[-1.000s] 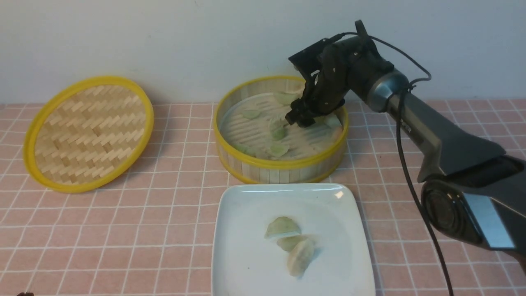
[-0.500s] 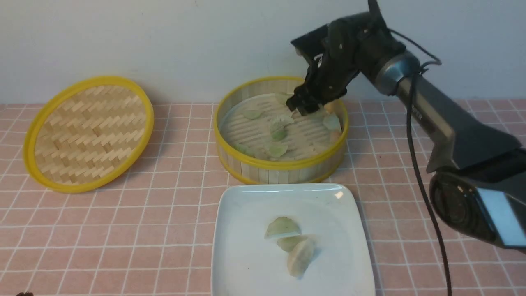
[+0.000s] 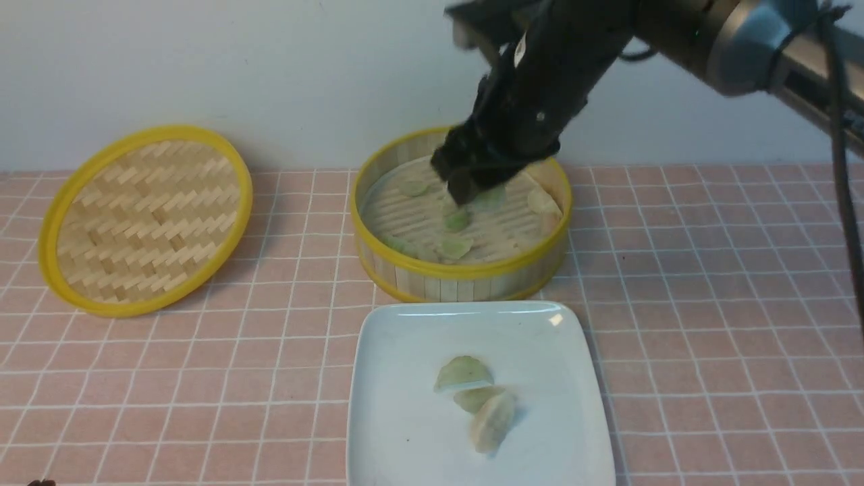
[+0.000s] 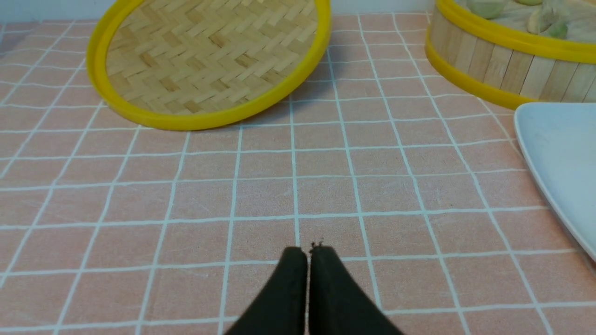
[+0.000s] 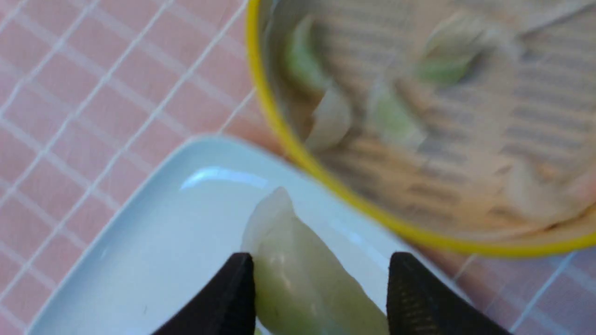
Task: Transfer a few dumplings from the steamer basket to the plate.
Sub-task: Use the right arm to put the dumpling into the plate, then use the right arm to grab a dumpling from inside the steamer
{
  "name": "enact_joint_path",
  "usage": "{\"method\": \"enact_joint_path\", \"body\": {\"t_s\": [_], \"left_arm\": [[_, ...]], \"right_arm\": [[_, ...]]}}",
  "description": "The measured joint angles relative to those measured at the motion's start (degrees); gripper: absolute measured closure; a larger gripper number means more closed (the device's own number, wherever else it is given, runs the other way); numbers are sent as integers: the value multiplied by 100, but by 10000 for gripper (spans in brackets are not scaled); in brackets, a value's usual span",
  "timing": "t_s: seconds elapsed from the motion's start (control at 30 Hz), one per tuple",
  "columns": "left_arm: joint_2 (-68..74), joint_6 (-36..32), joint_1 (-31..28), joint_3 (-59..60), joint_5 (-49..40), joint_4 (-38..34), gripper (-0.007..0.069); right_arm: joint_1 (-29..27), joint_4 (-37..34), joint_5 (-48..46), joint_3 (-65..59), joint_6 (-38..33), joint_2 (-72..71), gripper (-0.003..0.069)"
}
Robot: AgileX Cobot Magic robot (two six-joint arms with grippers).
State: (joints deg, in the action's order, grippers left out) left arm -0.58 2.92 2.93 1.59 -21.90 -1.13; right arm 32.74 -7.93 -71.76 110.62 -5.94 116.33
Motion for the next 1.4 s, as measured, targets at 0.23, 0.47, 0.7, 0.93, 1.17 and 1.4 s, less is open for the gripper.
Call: {"method": "enact_joint_path", "body": {"t_s": [0.23, 0.47, 0.7, 0.93, 1.17, 1.4], "left_arm": [[0, 0, 0, 0, 0, 0, 631], [0, 0, 0, 0, 0, 0, 631], [0, 0, 0, 0, 0, 0, 631], [0, 0, 0, 0, 0, 0, 631], [0, 0, 0, 0, 0, 0, 631], [0, 0, 0, 0, 0, 0, 631]], "right_arm": [[190, 368, 367, -1554, 164, 251, 320], [144, 484, 598, -1626, 507, 486, 252], [144, 533, 466, -1112, 594, 480, 32], [20, 591, 1043, 549, 454, 783, 32], [-392, 94, 419, 2436, 177, 2246, 101], [-475, -58, 43, 3189, 122, 3193, 199]]}}
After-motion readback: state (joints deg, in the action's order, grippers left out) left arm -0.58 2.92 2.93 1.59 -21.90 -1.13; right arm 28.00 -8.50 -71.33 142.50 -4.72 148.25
